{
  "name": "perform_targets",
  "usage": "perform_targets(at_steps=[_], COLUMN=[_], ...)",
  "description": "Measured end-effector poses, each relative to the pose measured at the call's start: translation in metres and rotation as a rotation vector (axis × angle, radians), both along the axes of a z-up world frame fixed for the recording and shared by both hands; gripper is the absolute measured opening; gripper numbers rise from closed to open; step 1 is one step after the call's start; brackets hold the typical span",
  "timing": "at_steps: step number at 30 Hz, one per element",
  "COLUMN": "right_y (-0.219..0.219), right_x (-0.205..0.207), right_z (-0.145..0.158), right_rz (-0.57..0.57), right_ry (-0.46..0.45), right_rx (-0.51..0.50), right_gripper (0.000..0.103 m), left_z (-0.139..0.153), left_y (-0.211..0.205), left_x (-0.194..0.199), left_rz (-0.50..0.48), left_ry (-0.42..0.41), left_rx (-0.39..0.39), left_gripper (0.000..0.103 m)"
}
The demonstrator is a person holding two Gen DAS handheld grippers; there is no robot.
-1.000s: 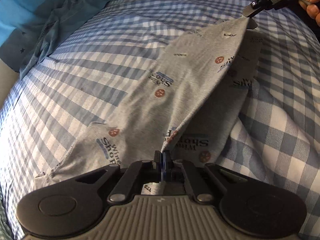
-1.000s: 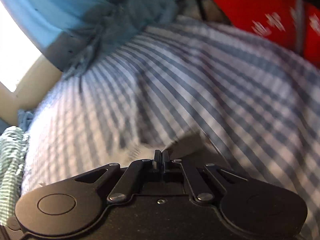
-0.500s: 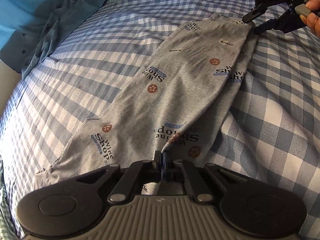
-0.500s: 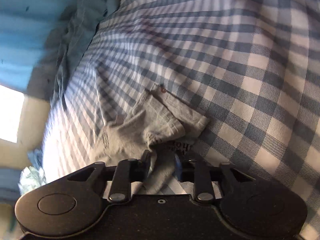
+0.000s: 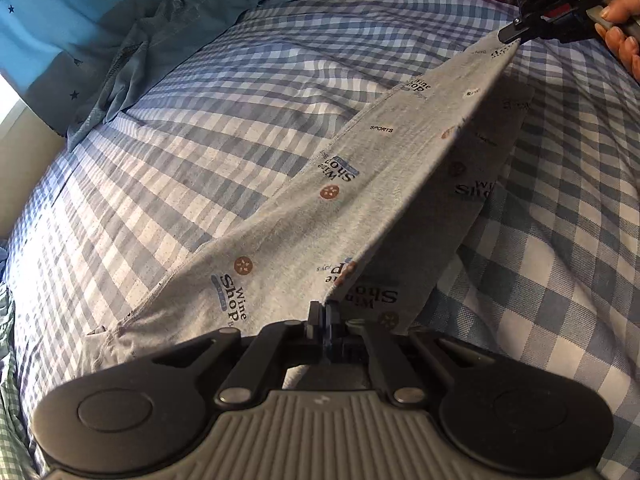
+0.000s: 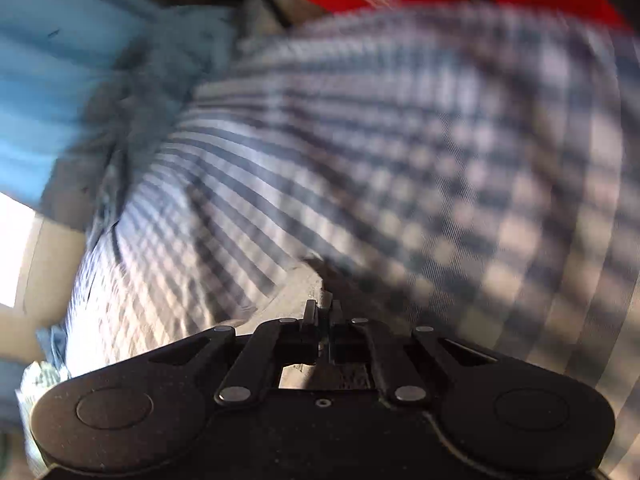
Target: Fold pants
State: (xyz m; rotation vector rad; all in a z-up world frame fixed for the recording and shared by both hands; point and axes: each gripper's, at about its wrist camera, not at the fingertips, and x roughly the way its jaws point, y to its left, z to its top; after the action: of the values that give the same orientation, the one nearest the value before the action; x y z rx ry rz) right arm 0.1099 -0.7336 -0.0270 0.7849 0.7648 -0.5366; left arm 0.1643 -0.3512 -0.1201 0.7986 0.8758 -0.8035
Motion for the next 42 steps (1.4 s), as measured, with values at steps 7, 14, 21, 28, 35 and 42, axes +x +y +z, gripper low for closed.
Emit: perform_targets(at_steps=[7, 14, 21, 28, 35, 42], right_y=[0.0, 0.004, -0.002, 0.003, 0.063, 0.208], right_x=[-0.002, -0.002, 0.021, 0.034, 0.039, 0.069], right_z=[-0.04, -0.034, -0.032, -0.047, -0.019, -0.018], right_rz=[0.071, 0.149, 0.304, 0.244, 0.298, 0.728], right_ry=[0.159, 0.177, 0.22, 0.413, 0.282, 0.145], right_rx=[-0.044, -0.121, -0.21, -0.314, -0.258, -0.205], right_gripper=[0.004, 0.031, 0.058, 0.086, 0.098, 0.101], left_z=[-0.032, -0.034, -0.007, 0.007, 0.018, 0.027], left_y=[-0.01, -0.006, 0.014, 0.059, 0.162, 0.28], left_x=[-0.014, 0.002, 0.007, 0.019, 0.04, 0.068], left_rz=[-0.029, 0.142, 0.427, 0.716, 0.955, 1.092], left_ry=[0.025, 0.173, 0.211, 0.131, 0.046, -0.028], left_rx=[0.081, 0.031, -0.118, -0.087, -0.04, -0.026], left_gripper=[0.0, 0.026, 0.069, 0.084, 0.086, 0.086])
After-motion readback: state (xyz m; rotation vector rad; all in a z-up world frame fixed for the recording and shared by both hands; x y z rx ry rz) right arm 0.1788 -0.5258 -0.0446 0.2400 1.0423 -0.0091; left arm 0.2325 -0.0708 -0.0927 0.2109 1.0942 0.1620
